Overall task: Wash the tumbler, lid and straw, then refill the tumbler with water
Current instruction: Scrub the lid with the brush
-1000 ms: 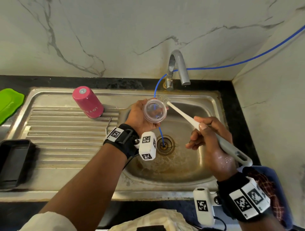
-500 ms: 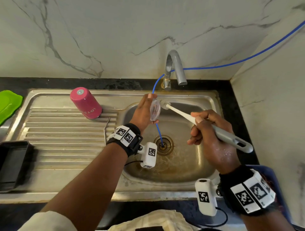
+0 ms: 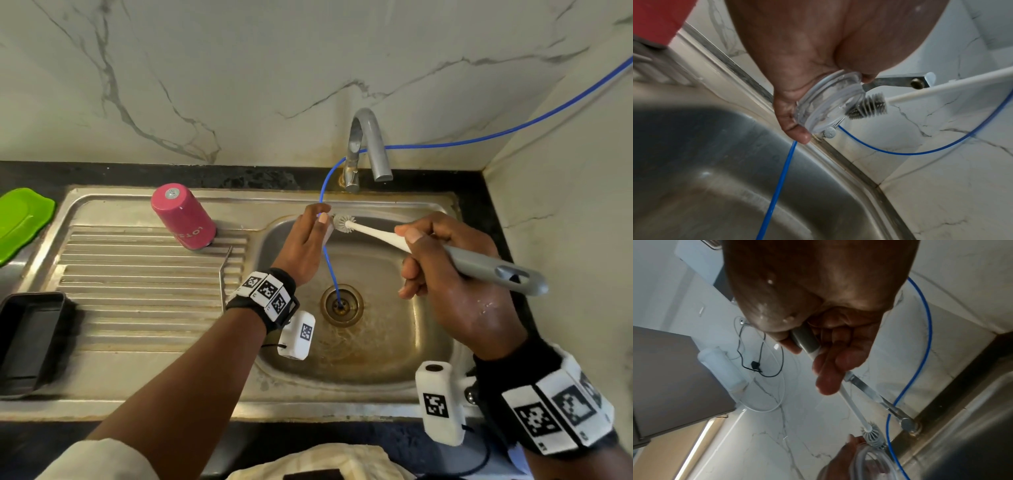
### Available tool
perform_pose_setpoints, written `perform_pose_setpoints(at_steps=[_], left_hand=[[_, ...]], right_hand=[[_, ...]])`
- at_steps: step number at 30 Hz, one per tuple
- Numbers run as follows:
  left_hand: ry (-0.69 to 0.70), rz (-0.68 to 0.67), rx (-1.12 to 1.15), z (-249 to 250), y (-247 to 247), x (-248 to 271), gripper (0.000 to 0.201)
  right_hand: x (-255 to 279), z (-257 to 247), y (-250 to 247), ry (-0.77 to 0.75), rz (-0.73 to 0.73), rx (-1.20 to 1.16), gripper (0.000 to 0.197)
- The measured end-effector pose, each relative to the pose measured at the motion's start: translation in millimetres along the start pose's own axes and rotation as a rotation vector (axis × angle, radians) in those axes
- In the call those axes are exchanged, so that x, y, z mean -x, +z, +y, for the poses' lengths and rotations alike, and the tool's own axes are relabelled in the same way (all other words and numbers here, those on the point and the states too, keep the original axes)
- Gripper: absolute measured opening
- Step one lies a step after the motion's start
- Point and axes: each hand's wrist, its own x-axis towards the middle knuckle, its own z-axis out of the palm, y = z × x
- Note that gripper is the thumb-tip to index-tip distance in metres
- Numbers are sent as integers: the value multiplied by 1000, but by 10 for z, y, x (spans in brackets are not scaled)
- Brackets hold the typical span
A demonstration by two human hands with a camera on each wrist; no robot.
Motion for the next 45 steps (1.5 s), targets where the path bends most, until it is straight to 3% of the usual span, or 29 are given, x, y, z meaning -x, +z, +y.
perform_pose_setpoints(at_steps=[3, 8, 12, 16, 21, 27, 30, 34, 37, 45], left_hand=[[31, -20, -22, 37, 49, 5, 42], [-17, 12, -17, -2, 61, 1, 39], [-160, 64, 122, 74, 11, -53, 30], [-281, 104, 306, 73, 35, -113, 28], [-354, 54, 372, -12, 68, -106, 41], [-350, 135, 477, -8, 5, -177, 29], [-389, 152, 633, 45, -2, -214, 35], [-608, 194, 980, 115, 51, -273, 67], [-653, 203, 1161, 160, 39, -291, 86], [-607, 246, 1391, 208, -85, -225, 75]], right_hand=[[-20, -43, 69, -75, -9, 67, 23], [-205, -37, 52, 2, -21, 53, 26], [-142, -137, 117, -36, -68, 73, 19], [-99, -76, 289, -199, -38, 170, 16], [-228, 29, 396, -154, -28, 116, 16], [-71, -5, 365, -131, -77, 107, 10], [81, -24, 337, -190, -94, 92, 17], [177, -3, 268, -199, -153, 68, 16], [228, 27, 192, -201, -178, 81, 15], [314, 129, 45, -125, -68, -29, 24]])
